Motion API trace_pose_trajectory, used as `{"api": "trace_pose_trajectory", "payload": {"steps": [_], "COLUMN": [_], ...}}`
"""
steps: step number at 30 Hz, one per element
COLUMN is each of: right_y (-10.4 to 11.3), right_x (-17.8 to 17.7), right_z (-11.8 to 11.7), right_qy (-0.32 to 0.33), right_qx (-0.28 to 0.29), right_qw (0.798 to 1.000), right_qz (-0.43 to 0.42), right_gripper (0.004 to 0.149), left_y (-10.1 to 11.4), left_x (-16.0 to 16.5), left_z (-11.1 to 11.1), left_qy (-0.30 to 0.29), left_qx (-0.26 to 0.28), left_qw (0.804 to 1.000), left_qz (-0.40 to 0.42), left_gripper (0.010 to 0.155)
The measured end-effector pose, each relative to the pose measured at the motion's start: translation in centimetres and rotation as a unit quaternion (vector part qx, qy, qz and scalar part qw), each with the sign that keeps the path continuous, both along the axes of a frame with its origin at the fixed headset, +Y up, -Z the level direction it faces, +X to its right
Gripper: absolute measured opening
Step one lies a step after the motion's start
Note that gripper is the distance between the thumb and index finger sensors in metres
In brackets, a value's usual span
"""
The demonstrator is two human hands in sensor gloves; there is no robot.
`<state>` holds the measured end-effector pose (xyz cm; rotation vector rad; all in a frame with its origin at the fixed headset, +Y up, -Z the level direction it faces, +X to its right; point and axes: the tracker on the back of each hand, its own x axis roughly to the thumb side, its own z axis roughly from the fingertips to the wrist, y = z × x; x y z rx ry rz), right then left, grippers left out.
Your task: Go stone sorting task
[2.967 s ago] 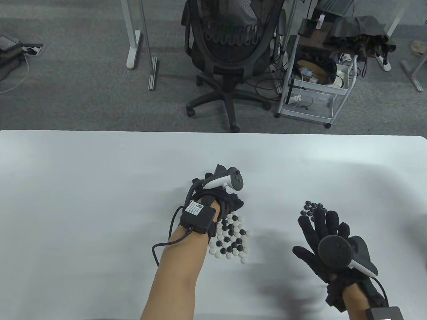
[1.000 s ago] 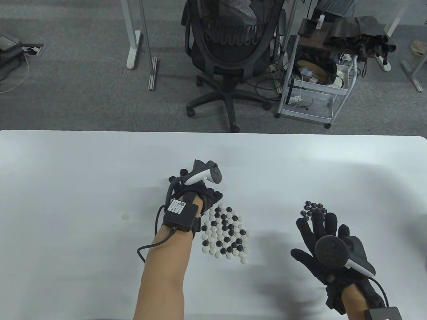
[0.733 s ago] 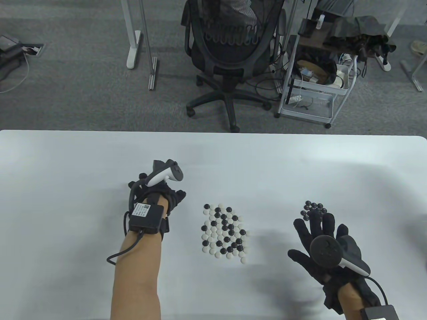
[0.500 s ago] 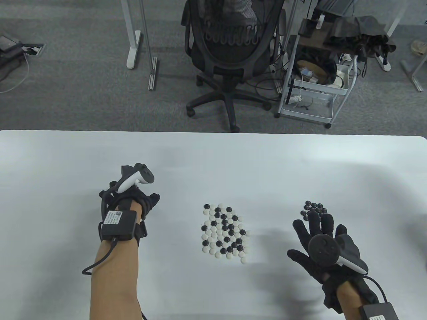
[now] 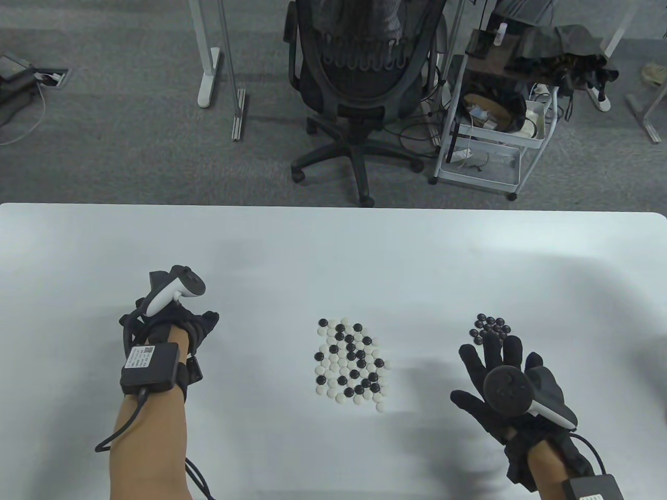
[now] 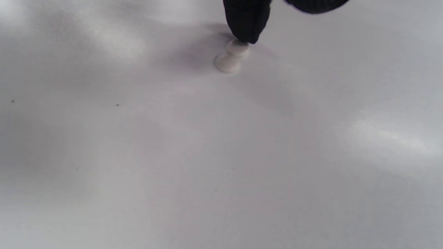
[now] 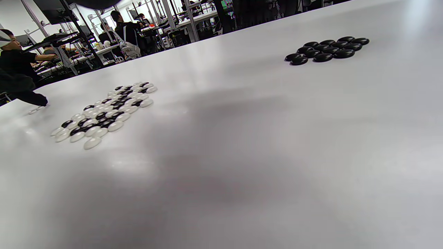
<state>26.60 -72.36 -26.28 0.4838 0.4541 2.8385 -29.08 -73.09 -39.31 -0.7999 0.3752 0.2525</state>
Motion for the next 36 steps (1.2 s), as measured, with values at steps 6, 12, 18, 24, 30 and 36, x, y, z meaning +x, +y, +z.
{"api": "trace_pose_trajectory", "payload": {"steps": [6,12,18,24,30,36], "right_y": [0.0,0.0,0.0,0.0,0.1,0.2], "right_x": [0.0,0.0,0.0,0.0,0.1,0.2], "right_z": [0.0,0.0,0.1,0.1,0.2,0.2], "right_qy": [0.002,0.0,0.002,0.003,0.003,0.001], "right_qx": [0.003,0.004,0.001,0.002,0.002,0.003], "right_qw": [1.0,1.0,1.0,1.0,1.0,1.0], "right_qz": [-0.002,-0.002,-0.005,-0.003,-0.006,-0.008], "right_gripper": [0.084,0.084,0.084,0.084,0.084,0.084], "left_y": [2.8,3.2,1.1,-1.4,-1.7,-1.1], "left_x": [5.4,14.9,21.7,24.3,22.8,17.7], "left_z": [-1.2,-2.0,-3.1,-3.9,-5.3,-5.9], "left_qy": [-0.095,-0.254,-0.309,-0.315,-0.263,-0.182], "left_qx": [0.045,0.042,0.026,-0.015,-0.001,-0.006], "left_qw": [0.993,0.96,0.943,0.946,0.964,0.982], "left_qz": [0.046,0.11,0.12,0.076,0.046,0.056], "left_gripper": [0.07,0.068,0.066,0.066,0.065,0.067]}}
